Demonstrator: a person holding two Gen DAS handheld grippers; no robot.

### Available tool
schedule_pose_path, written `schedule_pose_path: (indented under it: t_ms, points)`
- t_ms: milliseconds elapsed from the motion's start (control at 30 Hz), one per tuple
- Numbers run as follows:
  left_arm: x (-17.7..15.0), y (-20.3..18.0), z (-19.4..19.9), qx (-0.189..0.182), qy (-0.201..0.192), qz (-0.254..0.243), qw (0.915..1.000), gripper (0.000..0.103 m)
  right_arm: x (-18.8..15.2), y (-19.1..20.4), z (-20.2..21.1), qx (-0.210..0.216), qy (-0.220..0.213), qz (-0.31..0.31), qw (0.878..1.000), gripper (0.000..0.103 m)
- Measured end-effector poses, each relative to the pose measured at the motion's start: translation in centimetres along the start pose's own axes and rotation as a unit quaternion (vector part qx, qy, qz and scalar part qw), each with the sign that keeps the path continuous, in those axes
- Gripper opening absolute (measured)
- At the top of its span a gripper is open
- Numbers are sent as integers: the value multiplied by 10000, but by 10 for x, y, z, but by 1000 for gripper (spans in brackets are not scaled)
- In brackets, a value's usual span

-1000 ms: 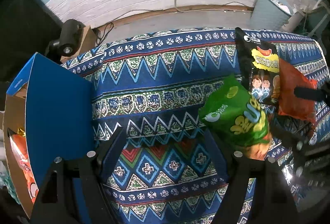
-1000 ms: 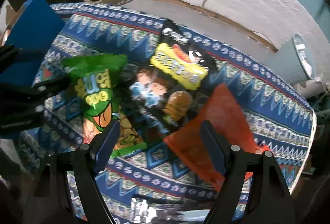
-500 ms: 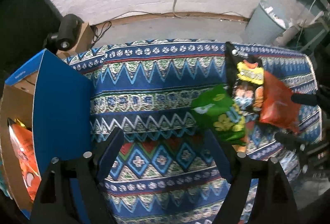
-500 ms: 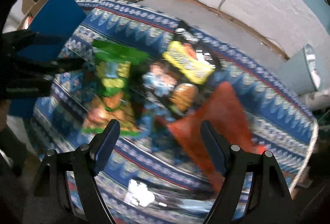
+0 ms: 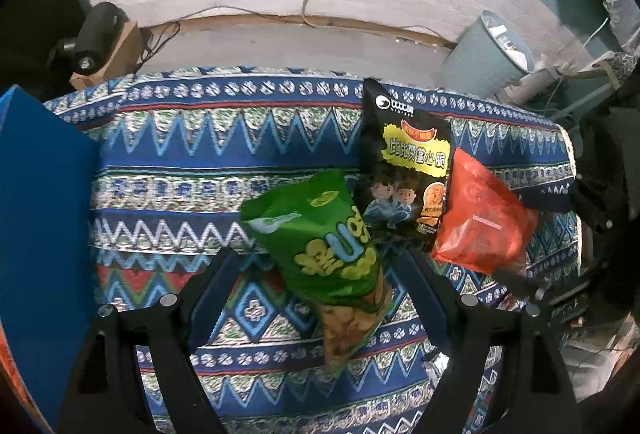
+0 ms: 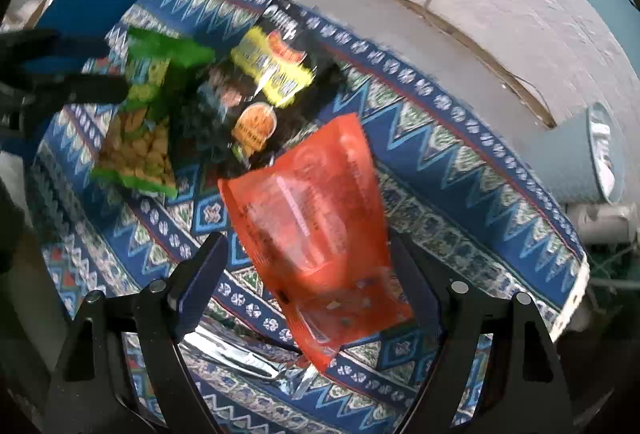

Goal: Organize snacks
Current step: 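Grasp the green bean bag with left gripper while right grasps red-orange bag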

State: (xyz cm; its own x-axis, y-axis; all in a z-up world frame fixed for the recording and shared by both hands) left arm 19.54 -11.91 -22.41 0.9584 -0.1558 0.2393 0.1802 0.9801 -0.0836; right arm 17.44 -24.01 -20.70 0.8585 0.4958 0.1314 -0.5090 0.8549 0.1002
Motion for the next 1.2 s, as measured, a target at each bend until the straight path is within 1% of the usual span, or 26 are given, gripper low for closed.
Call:
schedule_pose_path:
  t_ms: [67, 200, 333, 400, 500, 600, 700, 733, 767, 800, 833, 867, 933, 967, 1133, 1200]
  points:
    - [1, -3, -9, 25, 78, -23, 10000, 84, -4, 3, -9, -37, 86, 154, 9998, 82]
    - [1, -9, -25, 30, 247, -125, 9996, 84, -8, 12, -19, -339, 65, 536, 9980, 83]
    - [-2, -16, -40, 116, 421, -323, 9985, 84, -5, 12, -29, -507, 100, 593, 9969, 83]
    - [-4, -17, -46, 145, 476, -396, 9980, 84, -2, 11, -34, -668, 111, 634, 9957, 83]
    - [-5, -15, -49, 84, 452, -361, 9983, 84, 1, 9, -40, -796, 142, 615, 9948, 83]
    - [-6, -6, -48, -14, 316, -269, 9991, 84, 5, 4, -45, -708, 207, 465, 9962, 83]
    - [-6, 2, -44, -69, 160, -239, 9996, 74, 7, 0, -46, -573, 216, 316, 9976, 83]
    - [-6, 3, -43, -104, 142, -260, 9995, 68, 8, -3, -46, -531, 202, 241, 9981, 79]
    - [-7, 3, -43, -136, 141, -299, 9994, 59, 8, -6, -46, -496, 176, 141, 9985, 77]
    - [-7, 4, -42, -168, 151, -335, 9992, 55, 8, -9, -45, -469, 151, 44, 9988, 72]
    - [-8, 5, -42, -246, 167, -356, 9989, 52, 8, -11, -44, -439, 128, -43, 9989, 63]
    - [-9, 4, -41, -319, 180, -361, 9987, 51, 9, -14, -42, -370, 97, -173, 9991, 61]
    - [-13, 2, -39, -331, 140, -410, 9985, 49, 9, -18, -39, -283, 65, -423, 9987, 50]
    - [-15, 1, -38, -318, 130, -470, 9983, 48, 9, -19, -39, -264, 55, -494, 9984, 48]
    - [-27, -9, -25, -154, 61, -823, 9965, 44, 8, -15, -33, -245, -62, -729, 9970, 32]
    - [-32, -13, -17, -49, 27, -956, 9954, 41, 7, -12, -31, -227, -94, -808, 9964, 29]
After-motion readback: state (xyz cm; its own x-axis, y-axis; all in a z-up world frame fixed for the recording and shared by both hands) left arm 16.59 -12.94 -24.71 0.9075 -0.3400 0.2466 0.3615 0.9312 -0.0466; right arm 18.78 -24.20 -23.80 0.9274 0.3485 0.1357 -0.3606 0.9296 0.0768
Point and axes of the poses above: each gripper's, at about its wrist camera, not at the fingertips, and z roughly against the way its jaws point, y to its left, x to its top, the point moved 2 cm from there along -z, roughly the way its jaws point, and after that the axes turned 13 degrees about -z, right-handed, at the moved point
